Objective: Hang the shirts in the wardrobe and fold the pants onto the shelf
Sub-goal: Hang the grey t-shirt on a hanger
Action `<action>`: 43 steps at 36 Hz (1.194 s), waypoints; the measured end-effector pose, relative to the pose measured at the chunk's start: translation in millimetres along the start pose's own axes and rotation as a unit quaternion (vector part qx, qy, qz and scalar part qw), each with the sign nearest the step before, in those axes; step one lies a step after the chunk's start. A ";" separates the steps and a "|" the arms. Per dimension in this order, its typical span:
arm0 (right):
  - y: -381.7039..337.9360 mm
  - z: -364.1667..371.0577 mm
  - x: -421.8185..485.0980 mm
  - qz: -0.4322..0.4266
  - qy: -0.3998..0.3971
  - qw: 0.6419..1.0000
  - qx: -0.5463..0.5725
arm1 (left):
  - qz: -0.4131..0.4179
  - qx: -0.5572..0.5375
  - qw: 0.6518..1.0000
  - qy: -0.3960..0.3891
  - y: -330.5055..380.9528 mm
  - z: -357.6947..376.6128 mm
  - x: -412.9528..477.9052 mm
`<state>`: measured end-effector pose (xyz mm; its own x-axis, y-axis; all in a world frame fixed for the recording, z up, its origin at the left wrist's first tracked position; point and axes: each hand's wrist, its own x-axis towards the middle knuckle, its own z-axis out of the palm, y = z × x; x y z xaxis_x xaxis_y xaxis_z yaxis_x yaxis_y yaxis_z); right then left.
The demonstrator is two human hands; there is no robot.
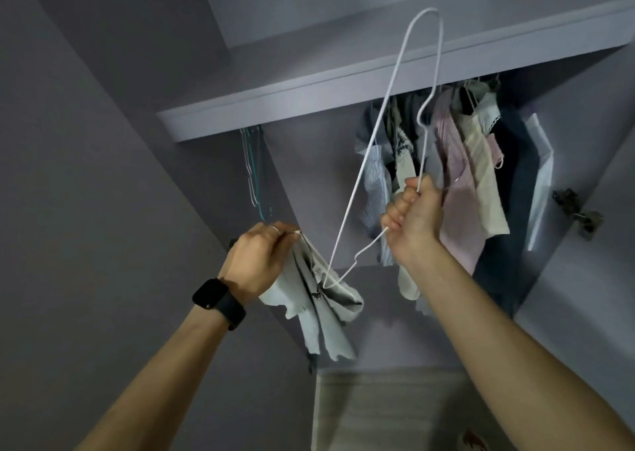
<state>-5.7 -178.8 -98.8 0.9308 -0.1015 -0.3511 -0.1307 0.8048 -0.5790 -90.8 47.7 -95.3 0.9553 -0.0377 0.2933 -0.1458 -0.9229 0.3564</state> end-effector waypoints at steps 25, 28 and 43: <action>72.9 -42.7 33.0 -0.021 -0.075 0.949 -0.305 | 0.007 -0.138 0.981 0.138 24.0 -52.9 20.6; 66.4 -59.4 34.3 -0.080 -0.073 0.908 -0.405 | -0.003 -0.119 0.976 0.180 14.5 -61.0 19.4; -19.1 -57.6 47.2 -0.286 -0.058 0.726 -0.623 | -0.098 -0.083 0.968 0.215 -27.5 -40.5 7.5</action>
<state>21.1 -232.6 -146.7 0.9675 -0.1025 0.2311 0.1483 -0.5105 -0.8470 -90.1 88.3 -66.9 0.7788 0.3285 0.5343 -0.0458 -0.8198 0.5708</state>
